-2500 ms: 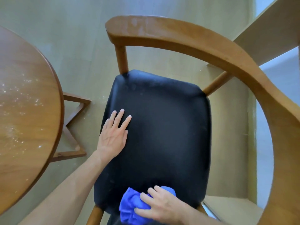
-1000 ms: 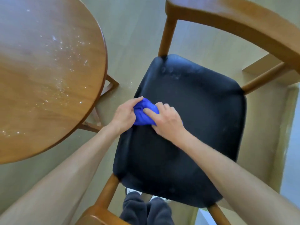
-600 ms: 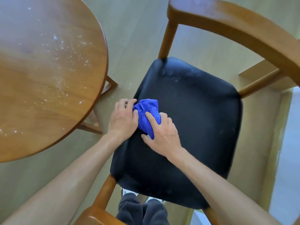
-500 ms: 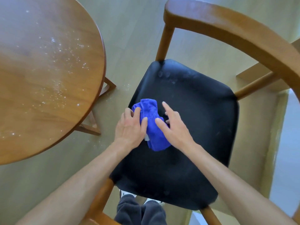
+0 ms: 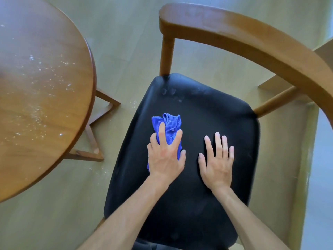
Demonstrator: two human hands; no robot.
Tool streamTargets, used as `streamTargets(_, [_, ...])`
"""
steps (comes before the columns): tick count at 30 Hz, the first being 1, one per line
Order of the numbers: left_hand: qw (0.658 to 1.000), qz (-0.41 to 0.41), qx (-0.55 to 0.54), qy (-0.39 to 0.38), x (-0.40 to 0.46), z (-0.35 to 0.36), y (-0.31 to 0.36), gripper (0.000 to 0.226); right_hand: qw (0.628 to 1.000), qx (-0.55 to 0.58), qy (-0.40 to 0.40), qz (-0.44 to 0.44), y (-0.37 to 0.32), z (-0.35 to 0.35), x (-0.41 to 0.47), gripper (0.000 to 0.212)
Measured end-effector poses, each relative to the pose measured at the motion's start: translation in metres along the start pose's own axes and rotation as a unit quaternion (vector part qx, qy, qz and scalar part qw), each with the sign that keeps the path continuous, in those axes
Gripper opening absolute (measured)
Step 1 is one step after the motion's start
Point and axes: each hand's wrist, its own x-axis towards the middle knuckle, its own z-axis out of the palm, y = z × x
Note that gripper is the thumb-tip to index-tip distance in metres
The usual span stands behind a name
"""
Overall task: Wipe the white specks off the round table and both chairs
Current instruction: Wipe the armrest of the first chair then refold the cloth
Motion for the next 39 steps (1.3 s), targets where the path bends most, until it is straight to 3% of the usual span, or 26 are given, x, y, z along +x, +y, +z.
streamTargets(3, [0.995, 0.090, -0.012, 0.044, 0.032, 0.004, -0.001, 0.043, 1.000, 0.007, 0.007, 0.000, 0.000, 0.003, 0.000, 0.056])
streamTargets(6, [0.984, 0.179, 0.005, 0.027, 0.087, 0.005, 0.027, 0.042, 1.000, 0.018, 0.024, -0.002, 0.002, 0.008, 0.001, 0.056])
streamTargets(9, [0.974, 0.214, 0.069, -0.015, 0.119, -0.001, 0.047, 0.041, 0.999, 0.028, 0.034, -0.003, 0.004, 0.009, 0.001, 0.056])
streamTargets(11, [0.983, 0.178, 0.037, -0.008, 0.129, -0.011, 0.025, 0.044, 0.999, 0.031, 0.037, -0.003, 0.005, 0.010, 0.001, 0.057])
streamTargets(14, [0.998, 0.046, -0.045, 0.022, 0.137, -0.033, -0.018, 0.039, 0.999, 0.026, 0.035, 0.000, 0.005, 0.010, 0.001, 0.057])
streamTargets(17, [0.997, -0.038, -0.044, 0.050, 0.126, -0.041, -0.035, 0.034, 0.999, 0.028, 0.034, 0.000, 0.005, 0.010, 0.000, 0.057])
streamTargets(24, [0.960, -0.248, -0.080, 0.102, 0.079, -0.043, -0.084, 0.031, 0.999, 0.034, 0.036, 0.007, 0.005, 0.012, 0.000, 0.058])
streamTargets(29, [0.974, -0.176, -0.055, 0.133, 0.144, -0.029, -0.018, 0.031, 0.999, 0.035, 0.034, 0.010, 0.004, 0.013, 0.000, 0.059])
streamTargets(34, [0.986, -0.127, 0.002, 0.103, 0.151, -0.019, 0.003, 0.027, 0.999, 0.031, 0.026, 0.010, 0.002, 0.012, 0.001, 0.060])
streamTargets(39, [0.992, -0.089, -0.054, 0.065, 0.145, -0.024, 0.005, 0.027, 0.999, 0.031, 0.021, 0.013, -0.001, 0.011, 0.001, 0.061])
